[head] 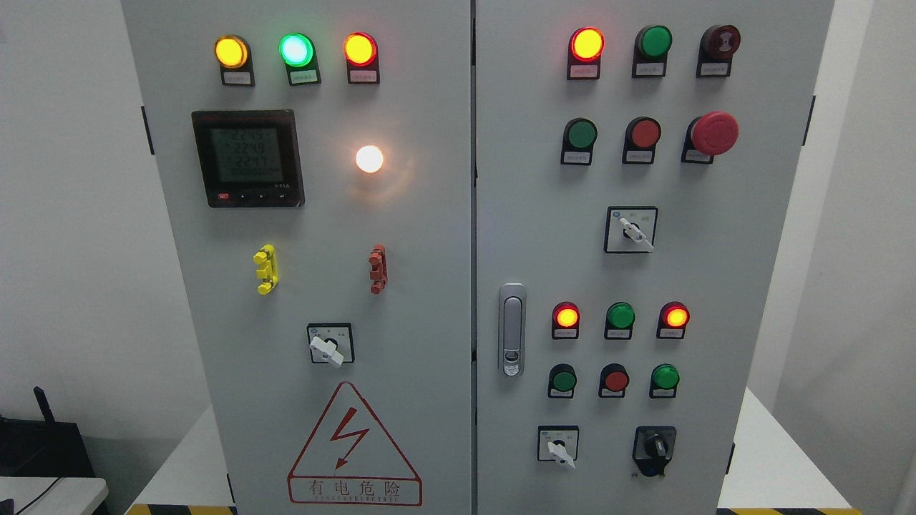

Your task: Turn on light switch 1

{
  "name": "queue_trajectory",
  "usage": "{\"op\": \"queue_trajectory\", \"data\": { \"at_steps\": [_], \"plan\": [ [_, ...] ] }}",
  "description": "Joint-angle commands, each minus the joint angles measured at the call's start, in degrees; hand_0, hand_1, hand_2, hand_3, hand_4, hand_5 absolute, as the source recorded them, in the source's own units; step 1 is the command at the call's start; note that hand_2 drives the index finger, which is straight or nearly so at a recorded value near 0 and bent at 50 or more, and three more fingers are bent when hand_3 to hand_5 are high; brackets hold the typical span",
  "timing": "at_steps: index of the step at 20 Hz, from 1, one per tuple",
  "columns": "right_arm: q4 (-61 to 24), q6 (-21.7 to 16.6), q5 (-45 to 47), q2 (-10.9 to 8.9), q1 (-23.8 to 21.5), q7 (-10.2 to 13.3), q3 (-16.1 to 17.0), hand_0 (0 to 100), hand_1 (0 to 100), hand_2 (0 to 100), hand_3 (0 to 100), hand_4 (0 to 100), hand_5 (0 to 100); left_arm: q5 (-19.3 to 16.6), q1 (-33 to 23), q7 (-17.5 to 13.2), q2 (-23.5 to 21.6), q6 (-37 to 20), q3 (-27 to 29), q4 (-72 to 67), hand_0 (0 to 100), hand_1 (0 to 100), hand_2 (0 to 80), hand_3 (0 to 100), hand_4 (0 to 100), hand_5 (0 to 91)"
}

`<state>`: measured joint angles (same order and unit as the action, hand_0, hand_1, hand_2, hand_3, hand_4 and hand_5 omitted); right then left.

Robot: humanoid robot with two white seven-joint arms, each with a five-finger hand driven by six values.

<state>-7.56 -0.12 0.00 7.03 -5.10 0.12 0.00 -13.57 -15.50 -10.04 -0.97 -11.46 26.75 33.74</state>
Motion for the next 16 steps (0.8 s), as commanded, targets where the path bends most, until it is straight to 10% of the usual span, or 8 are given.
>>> {"op": "queue_trajectory", "data": {
  "at_steps": [1,16],
  "plan": [
    [0.00,0.03,1.49,0.00,0.00,-0.04,-1.14,12,39,0,0,0,0,-0.23,4.07,0.80,-1.58,2.84,-15.83,-26.36,43,14,0.0,0,0,0.0],
    [0.00,0.03,1.49,0.00,0.00,-0.04,-1.14,12,39,0,0,0,0,-0.32,9.70,3.27,0.71,9.53,-22.97,-29.26,45,7,0.0,0,0,0.0]
  ]
}}
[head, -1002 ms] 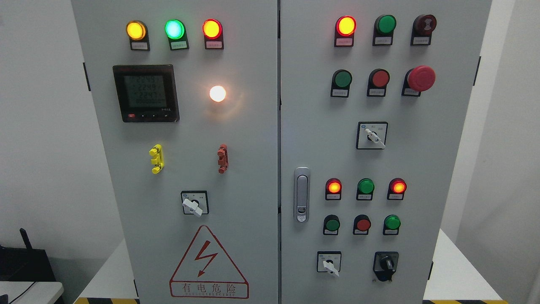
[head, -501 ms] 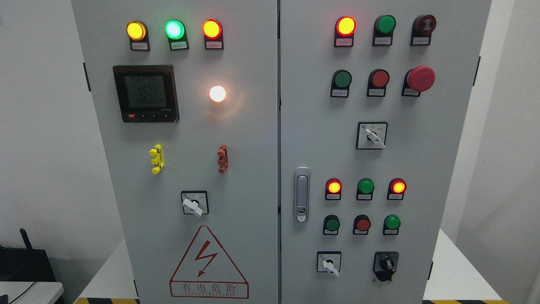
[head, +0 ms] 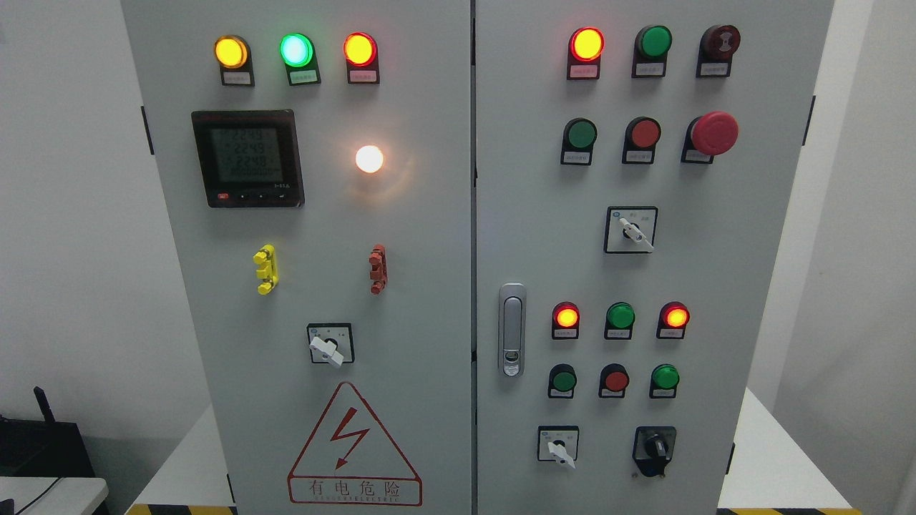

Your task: Turn on light switch 1

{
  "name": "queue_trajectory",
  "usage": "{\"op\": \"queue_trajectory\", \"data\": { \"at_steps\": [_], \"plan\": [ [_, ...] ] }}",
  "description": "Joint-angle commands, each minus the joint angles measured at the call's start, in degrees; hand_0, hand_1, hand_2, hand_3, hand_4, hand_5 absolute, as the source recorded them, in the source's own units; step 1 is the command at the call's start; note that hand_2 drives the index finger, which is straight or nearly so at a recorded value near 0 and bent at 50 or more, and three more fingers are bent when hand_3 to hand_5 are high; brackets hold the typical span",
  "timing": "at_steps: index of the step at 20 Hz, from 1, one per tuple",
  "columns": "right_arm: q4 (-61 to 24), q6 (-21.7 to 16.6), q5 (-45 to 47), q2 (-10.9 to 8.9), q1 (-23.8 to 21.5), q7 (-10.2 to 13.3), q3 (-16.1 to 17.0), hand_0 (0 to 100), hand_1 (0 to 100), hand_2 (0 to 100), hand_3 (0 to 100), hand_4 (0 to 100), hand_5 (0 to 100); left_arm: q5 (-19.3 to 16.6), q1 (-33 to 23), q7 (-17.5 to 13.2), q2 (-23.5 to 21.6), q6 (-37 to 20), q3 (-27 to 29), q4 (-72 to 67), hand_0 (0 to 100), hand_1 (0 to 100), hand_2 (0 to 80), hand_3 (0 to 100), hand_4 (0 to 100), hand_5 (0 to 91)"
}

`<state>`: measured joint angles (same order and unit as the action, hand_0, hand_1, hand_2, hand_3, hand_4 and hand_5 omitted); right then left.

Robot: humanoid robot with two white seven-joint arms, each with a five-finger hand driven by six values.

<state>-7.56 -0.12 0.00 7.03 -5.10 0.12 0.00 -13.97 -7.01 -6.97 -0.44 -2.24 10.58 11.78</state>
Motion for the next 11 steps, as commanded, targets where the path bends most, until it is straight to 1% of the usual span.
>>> {"op": "queue_trajectory", "data": {
  "at_steps": [1,11],
  "plan": [
    [0.00,0.03,1.49,0.00,0.00,-0.04,-1.14,12,39,0,0,0,0,0.09,1.21,0.20,0.26,0.31,-6.72,-7.29,45,7,0.0,0,0,0.0],
    [0.00,0.03,1.49,0.00,0.00,-0.04,-1.14,12,39,0,0,0,0,0.70,1.21,0.29,0.17,0.31,-5.84,-7.29,45,6,0.0,0,0,0.0]
  ]
}}
